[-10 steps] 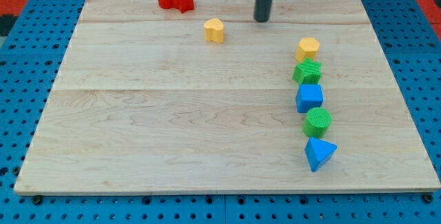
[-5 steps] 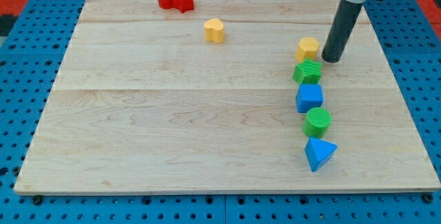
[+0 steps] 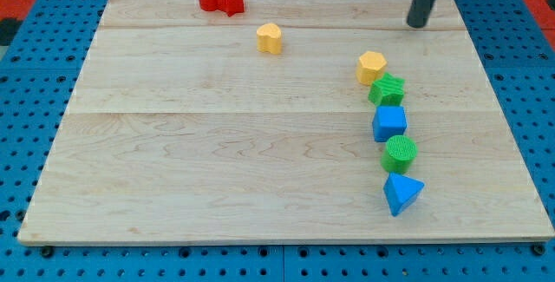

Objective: Adjust the yellow hexagon above the green star

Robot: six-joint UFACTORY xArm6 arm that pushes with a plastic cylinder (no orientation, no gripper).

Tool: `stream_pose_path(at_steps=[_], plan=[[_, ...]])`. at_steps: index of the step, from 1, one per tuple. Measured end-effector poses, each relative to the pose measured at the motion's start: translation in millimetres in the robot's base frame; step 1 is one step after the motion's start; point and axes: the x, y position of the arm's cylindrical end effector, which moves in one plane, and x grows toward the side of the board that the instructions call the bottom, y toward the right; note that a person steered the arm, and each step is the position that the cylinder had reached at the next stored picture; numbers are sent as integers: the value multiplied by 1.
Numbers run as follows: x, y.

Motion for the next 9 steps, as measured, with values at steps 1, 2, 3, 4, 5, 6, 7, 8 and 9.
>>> stream_pose_path(at_steps=[1, 2, 3, 4, 5, 6, 7, 8, 9], plan=[[44, -88], [72, -135], [105, -167], [126, -130], [104, -96], [95, -111], [95, -118], [95, -109], [98, -90]])
